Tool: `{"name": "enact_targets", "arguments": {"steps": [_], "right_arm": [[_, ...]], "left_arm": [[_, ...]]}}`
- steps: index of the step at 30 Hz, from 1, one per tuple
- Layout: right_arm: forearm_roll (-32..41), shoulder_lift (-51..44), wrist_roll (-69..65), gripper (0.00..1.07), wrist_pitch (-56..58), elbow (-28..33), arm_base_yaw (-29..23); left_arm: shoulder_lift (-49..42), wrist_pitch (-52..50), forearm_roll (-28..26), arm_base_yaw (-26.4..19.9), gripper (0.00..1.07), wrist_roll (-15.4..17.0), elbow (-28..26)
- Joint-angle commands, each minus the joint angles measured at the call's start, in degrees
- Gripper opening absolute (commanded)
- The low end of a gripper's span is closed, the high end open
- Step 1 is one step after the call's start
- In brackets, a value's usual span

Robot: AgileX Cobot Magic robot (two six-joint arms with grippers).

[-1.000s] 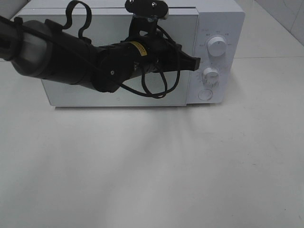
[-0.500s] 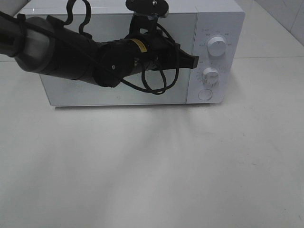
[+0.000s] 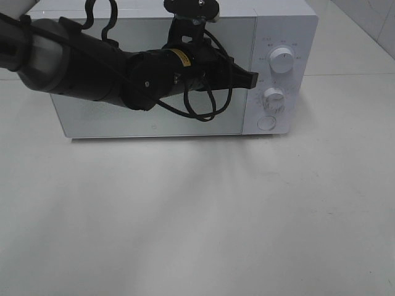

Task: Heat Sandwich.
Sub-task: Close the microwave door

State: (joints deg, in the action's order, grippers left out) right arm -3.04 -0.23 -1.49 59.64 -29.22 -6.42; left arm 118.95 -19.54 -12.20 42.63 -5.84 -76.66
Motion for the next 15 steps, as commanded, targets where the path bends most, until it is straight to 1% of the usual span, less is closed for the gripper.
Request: {"name": "enact_targets", "arguments": {"steps": [1, 5, 7, 9, 10, 12, 13, 15], "right_arm": [[-0.06, -1.55, -0.17, 0.76, -0.29, 0.23, 0.4], [-0.06, -1.55, -0.34, 0.76, -0.29, 0.23, 0.4], [-0.06, -1.55, -0.34, 0.76, -0.29, 0.23, 0.4], [-0.06, -1.55, -0.34, 0.76, -0.29, 0.23, 0.4], [-0.06, -1.55, -0.34, 0.76, -0.29, 0.23, 0.4], [-0.06, -1.55, -0.34, 0.76, -0.29, 0.23, 0.4], [-0.06, -1.55, -0.34, 0.76, -0.29, 0.23, 0.4], [-0.06, -1.55, -0.34, 0.76, -0.29, 0.23, 0.4]], "left_arm": [[-2.01, 1.15, -1.09, -0.4, 0.0, 0.06, -0.74], [-3.95, 3.15, -0.4, -0.11, 0.0, 0.06, 0.4], [-5.44, 3.32, -0.4, 0.34, 0.0, 0.06, 1.89], [-7.62, 3.44, -0.4, 0.63, 0.0, -0.11, 5.16], [-7.62, 3.44, -0.4, 0.63, 0.0, -0.11, 5.16], [-9.4, 3.5, -0.46, 1.15, 0.0, -0.11, 7.39], [-11.29, 3.55, -0.4, 1.43, 0.0, -0.11, 9.74], [-12.09, 3.72, -0.4, 1.55, 0.0, -0.11, 10.66]]}}
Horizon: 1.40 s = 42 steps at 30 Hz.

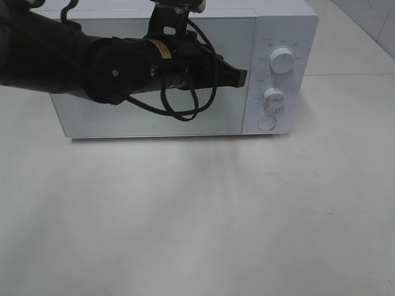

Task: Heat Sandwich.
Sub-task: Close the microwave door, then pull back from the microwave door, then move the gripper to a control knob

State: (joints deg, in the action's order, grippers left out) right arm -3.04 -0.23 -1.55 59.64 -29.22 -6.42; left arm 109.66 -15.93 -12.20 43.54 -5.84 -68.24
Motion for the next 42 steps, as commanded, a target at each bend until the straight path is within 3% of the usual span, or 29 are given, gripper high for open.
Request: {"name": "enact_targets", "arguments": {"steps": [1, 8, 14, 15, 17, 18, 20, 21, 33, 35, 42], "right_arm": [[-0.06, -1.55, -0.29, 0.76, -0.29, 0.23, 0.4], [-0.06, -1.55, -0.34, 0.76, -0.29, 0.23, 0.4], [-0.06, -1.55, -0.34, 0.76, -0.29, 0.23, 0.4], [-0.06, -1.55, -0.34, 0.76, -0.29, 0.23, 0.4], [-0.06, -1.55, -0.34, 0.76, -0.29, 0.23, 0.4], [-0.06, -1.55, -0.34, 0.76, -0.29, 0.23, 0.4], [-0.06, -1.55, -0.34, 0.76, -0.29, 0.23, 0.4], [-0.06, -1.55, -0.34, 0.76, -0.29, 0.23, 0.4], [-0.06, -1.55, -0.34, 0.76, -0.29, 0.23, 0.4], [-0.06, -1.55, -0.34, 0.76, -0.29, 0.23, 0.4], [-0.06, -1.55, -0.34, 0.76, -0.29, 0.23, 0.4]], "left_arm": [[-3.72, 0.17, -0.4, 0.63, 0.0, -0.11, 3.38], [-10.71, 5.61, -0.4, 0.63, 0.0, -0.11, 9.97], [-14.73, 14.44, -1.66, 0.63, 0.06, 0.29, 10.94], [-15.47, 15.93, -1.66, 0.63, 0.13, 0.29, 10.94], [-17.59, 22.12, -1.55, 0.63, 0.49, 0.29, 10.94], [-17.59, 22.12, -1.55, 0.63, 0.49, 0.29, 10.94], [-18.85, 25.38, -1.55, 0.63, 0.82, 0.4, 10.94], [-20.05, 28.48, -1.03, 0.63, 1.05, 0.17, 10.94], [-26.53, 54.43, 7.73, 0.11, 1.01, 0.74, 10.94], [-27.44, 60.16, 7.62, -2.58, 1.01, 3.04, 10.94], [-32.03, 65.37, 7.16, -10.83, 1.01, 3.32, 11.92]]}}
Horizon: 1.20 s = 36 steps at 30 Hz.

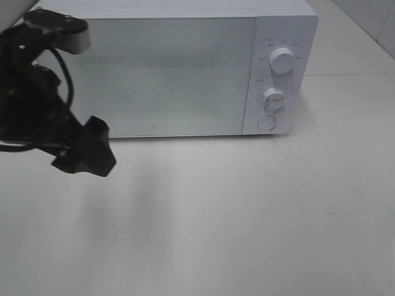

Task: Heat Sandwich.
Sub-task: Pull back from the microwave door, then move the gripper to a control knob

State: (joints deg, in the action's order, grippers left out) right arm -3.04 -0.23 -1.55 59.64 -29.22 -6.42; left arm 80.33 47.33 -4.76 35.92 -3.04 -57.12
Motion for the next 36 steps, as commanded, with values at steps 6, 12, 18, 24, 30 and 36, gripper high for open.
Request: {"name": "enact_targets", "arguments": {"steps": [6, 12, 18, 24, 30, 36], "right_arm": [[-0.06, -1.55, -0.29, 0.76, -0.29, 0.23, 0.4], [-0.06, -1.55, -0.29, 0.76, -0.29, 0.23, 0.4], [-0.06, -1.55, -0.34, 0.76, -0.29, 0.23, 0.4], [-0.06, -1.55, -0.34, 0.76, -0.29, 0.23, 0.4], [-0.06, -1.55, -0.34, 0.76, -0.29, 0.23, 0.4], [-0.06, -1.55, -0.34, 0.76, -0.29, 0.23, 0.4]], "left_arm": [[-11.57, 2.69, -0.97, -14.9, 1.01, 0.52, 5.79], [-18.79, 5.84, -0.63, -24.58, 1.01, 0.34, 7.85], [-27.33, 9.11, -0.63, -33.63, 1.01, 0.8, 10.94], [-35.18, 9.51, -0.29, -35.87, 1.01, 2.01, 14.38], [-45.21, 11.29, 0.8, -35.87, 1.01, 1.89, 19.25], [-53.63, 12.49, 0.86, -35.87, 1.01, 1.83, 23.89]]}}
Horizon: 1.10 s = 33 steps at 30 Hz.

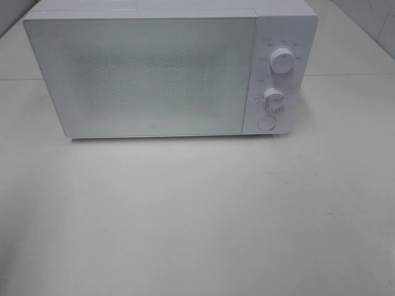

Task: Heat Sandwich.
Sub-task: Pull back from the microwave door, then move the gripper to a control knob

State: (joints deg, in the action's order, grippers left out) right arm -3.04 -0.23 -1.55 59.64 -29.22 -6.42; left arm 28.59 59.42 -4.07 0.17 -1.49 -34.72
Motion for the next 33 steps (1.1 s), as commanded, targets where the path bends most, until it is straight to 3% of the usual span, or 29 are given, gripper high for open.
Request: {"name": "enact_targets", "arguments": {"steps": [1, 10, 18, 24, 33], "right_arm": [[-0.06, -1.55, -0.34, 0.76, -0.29, 0.23, 0.4], [-0.11, -1.55, -0.8, 0.76, -0.29, 0.23, 0.34], [-0.11, -1.55, -0.8, 0.76, -0.29, 0.23, 0.34], [-0.11, -1.55, -0.8, 0.76, -0.29, 0.23, 0.34], [0.0, -1.55, -0.8, 0.76, -0.29, 0.23, 0.34]], "left_arm": [[-4.87, -0.17, -0.11, 0.06, 1.01, 0.29, 3.32], [-15.99, -0.46, 0.11, 0.06, 1.01, -0.4, 6.47], [-21.08, -0.46, -0.17, 0.06, 1.01, -0.86, 6.47], [-30.37, -0.46, -0.17, 0.06, 1.01, -0.86, 6.47], [-30.31, -0.52, 0.0, 0.06, 1.01, -0.8, 6.47]]}}
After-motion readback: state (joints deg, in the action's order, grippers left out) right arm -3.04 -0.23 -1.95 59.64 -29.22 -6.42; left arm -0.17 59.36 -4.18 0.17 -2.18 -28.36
